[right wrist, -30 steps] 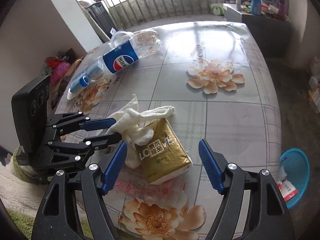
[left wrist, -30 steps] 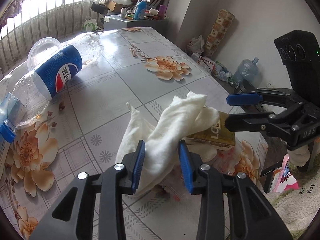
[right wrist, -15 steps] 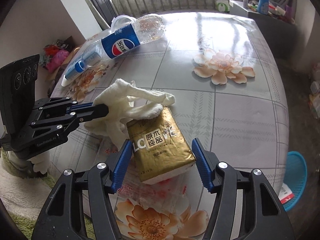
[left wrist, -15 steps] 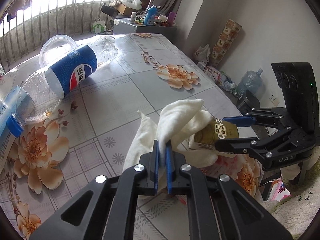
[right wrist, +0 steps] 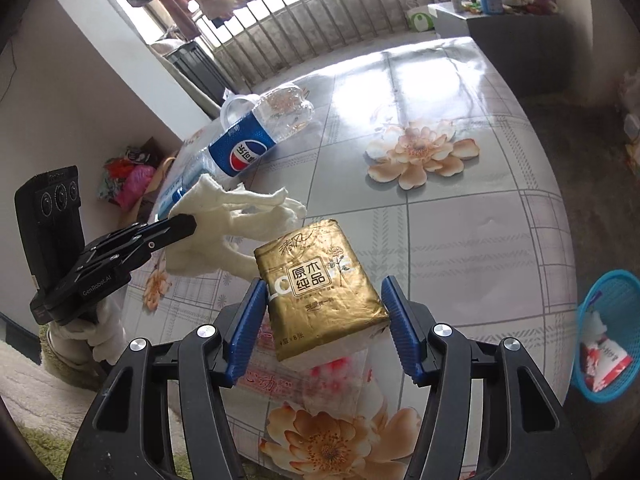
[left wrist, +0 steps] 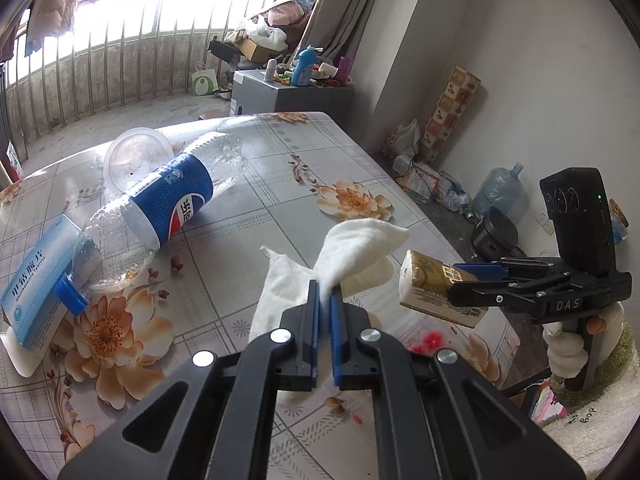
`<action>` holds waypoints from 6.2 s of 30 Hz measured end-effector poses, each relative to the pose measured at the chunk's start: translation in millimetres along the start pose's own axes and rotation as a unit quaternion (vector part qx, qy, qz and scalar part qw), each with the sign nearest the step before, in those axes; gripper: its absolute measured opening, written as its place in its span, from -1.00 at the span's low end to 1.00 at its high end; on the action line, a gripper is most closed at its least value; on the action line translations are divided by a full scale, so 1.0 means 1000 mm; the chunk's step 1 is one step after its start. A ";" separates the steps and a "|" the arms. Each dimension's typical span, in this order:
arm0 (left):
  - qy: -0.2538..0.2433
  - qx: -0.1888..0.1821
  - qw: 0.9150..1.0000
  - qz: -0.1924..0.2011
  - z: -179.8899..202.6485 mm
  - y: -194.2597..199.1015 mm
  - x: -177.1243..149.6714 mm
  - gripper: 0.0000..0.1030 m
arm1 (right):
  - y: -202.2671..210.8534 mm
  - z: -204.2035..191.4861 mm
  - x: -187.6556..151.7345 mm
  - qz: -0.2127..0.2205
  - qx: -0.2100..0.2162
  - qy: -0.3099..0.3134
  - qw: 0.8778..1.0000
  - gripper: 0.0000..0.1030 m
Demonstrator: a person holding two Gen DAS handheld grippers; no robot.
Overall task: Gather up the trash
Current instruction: 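Grasp the gold tissue pack with the right gripper and lift it, then carry the white cloth and gold tissue pack over the basket and open both grippers, then move back to the table and grasp the clear plastic bag with the right gripper, then grasp the Pepsi bottle with the left gripper while the right gripper holds the clear bag, then lift the Pepsi bottle and clear bag and carry both toward the basket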
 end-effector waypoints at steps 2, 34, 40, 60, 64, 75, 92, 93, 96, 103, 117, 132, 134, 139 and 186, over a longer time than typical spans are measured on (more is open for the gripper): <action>-0.007 -0.003 1.000 0.004 0.004 0.003 0.006 -0.91 | 0.007 0.004 0.002 0.010 0.009 -0.014 1.000 0.07; -0.180 -0.213 0.942 -0.187 0.317 -0.270 0.142 -0.91 | 0.170 0.340 -0.047 0.259 -0.067 -0.492 0.828 0.07; -0.204 -0.225 0.934 -0.188 0.373 -0.346 0.129 -0.04 | 0.151 0.415 -0.058 0.270 -0.081 -0.552 0.785 0.42; -0.138 -0.130 0.980 -0.057 0.184 -0.158 0.171 0.28 | 0.156 0.272 -0.064 0.207 -0.075 -0.404 0.888 0.39; -0.101 -0.015 0.993 -0.057 0.086 -0.100 0.125 0.28 | 0.114 0.188 -0.055 0.121 -0.016 -0.327 0.937 0.22; 0.003 -0.090 0.992 -0.083 0.032 -0.050 -0.019 -0.56 | 0.026 0.060 -0.063 -0.069 0.038 -0.229 0.970 -0.21; 0.059 -0.124 0.985 -0.108 0.032 -0.070 -0.053 -0.79 | -0.016 0.038 -0.021 -0.020 0.055 -0.251 0.966 -0.42; 0.061 -0.121 0.985 -0.106 0.031 -0.070 -0.053 -0.79 | -0.021 0.037 -0.017 -0.020 0.055 -0.255 0.965 -0.46; 0.061 -0.110 0.987 -0.103 0.029 -0.069 -0.050 -0.79 | -0.024 0.033 -0.014 -0.020 0.040 -0.239 0.970 -0.66; 0.069 -0.101 0.989 -0.087 0.025 -0.069 -0.048 -0.79 | -0.022 0.025 -0.028 -0.034 0.041 -0.206 0.977 -0.90; 0.050 0.048 0.997 0.024 -0.068 0.000 0.023 -0.14 | -0.030 0.020 0.006 -0.008 0.020 -0.173 0.985 -0.96; 0.118 0.046 0.988 -0.085 -0.129 -0.045 0.037 0.41 | -0.025 0.031 0.006 -0.003 0.033 -0.200 0.979 -0.96; 0.114 -0.007 0.989 -0.089 -0.103 -0.039 0.031 0.41 | -0.024 0.032 0.007 -0.001 0.034 -0.202 0.979 -0.96; 0.076 -0.069 0.989 -0.109 -0.045 -0.035 0.016 0.41 | -0.026 0.030 0.010 0.006 0.033 -0.210 0.977 -0.96; 0.068 -0.123 0.984 -0.113 0.011 -0.077 -0.004 0.27 | -0.021 0.030 0.002 0.012 0.045 -0.228 0.973 -0.95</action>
Point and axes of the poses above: each gripper's, at about its wrist camera, not at the fingertips, and y roughly against the way its jaws point, z to its right, x to its top, the point moved 7 cm from there along -y, roughly the way its jaws point, and after that the axes turned 9 degrees about -y, right-handed, at the moved point
